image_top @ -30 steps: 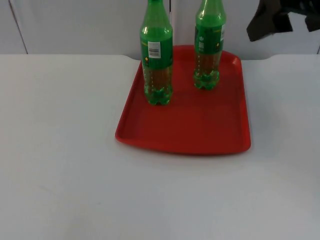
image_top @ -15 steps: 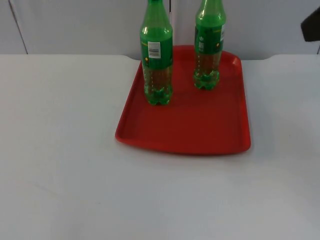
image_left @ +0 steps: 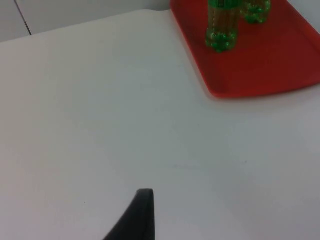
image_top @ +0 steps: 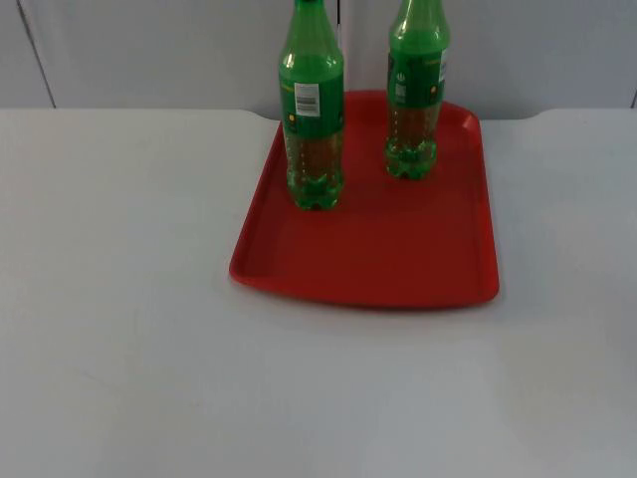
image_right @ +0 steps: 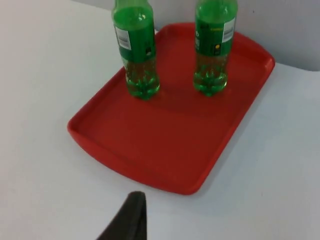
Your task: Place the bottle upright on the tray.
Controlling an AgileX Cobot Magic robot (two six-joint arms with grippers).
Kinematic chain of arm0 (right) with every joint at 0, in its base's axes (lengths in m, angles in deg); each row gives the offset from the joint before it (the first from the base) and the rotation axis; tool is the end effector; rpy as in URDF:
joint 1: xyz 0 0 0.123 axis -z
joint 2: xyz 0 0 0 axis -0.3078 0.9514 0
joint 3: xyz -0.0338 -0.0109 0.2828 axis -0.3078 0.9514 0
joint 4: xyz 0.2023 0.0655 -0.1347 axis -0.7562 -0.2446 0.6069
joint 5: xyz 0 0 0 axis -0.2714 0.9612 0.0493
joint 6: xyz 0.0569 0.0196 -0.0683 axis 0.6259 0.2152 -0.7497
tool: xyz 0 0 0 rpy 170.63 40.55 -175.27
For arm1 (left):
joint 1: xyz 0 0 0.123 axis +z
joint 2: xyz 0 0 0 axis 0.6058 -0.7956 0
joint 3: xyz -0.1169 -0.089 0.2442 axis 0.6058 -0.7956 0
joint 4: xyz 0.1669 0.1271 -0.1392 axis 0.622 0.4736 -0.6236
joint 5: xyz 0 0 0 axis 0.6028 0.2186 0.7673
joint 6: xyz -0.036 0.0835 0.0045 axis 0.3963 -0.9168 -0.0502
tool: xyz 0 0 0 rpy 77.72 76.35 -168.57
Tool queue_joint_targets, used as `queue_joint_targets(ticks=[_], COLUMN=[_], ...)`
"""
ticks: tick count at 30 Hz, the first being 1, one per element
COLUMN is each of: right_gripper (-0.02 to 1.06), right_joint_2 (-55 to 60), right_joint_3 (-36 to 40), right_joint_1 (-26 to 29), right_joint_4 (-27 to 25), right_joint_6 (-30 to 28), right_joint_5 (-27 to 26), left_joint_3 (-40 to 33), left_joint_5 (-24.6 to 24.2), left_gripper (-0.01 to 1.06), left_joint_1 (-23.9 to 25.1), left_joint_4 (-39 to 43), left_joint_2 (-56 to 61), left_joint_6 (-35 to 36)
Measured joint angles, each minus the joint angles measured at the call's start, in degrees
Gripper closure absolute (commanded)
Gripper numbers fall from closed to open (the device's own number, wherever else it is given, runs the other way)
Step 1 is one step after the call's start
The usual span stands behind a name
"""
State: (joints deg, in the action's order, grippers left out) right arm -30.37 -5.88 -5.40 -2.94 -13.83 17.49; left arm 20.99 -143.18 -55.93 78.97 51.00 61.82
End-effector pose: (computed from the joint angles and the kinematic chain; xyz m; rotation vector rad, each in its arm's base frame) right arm 0.1417 0.0666 0.3211 -0.4861 2.0436 0.2859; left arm -0.0050 0.0017 0.2751 0.3676 2.0451 -0.1810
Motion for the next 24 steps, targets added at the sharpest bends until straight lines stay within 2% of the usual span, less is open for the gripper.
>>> queue_joint_targets(ticks=[9, 24], right_gripper=[-0.01, -0.01], right_joint_2=[-14.65, -33.23], right_joint_3=[5.53, 6.32], right_joint_1=[0.0, 0.0], right_joint_4=[0.1, 3.11], right_joint_6=[-0.37, -0.24], right_joint_5=[4.66, 16.01], left_joint_3=[0.0, 0.0], left_joint_5=[0.0, 0.0], left_gripper=[0.0, 0.0], left_joint_1=[0.0, 0.0], left_joint_4=[0.0, 0.0], left_joint_2=[0.0, 0.0], left_joint_6=[0.0, 0.0])
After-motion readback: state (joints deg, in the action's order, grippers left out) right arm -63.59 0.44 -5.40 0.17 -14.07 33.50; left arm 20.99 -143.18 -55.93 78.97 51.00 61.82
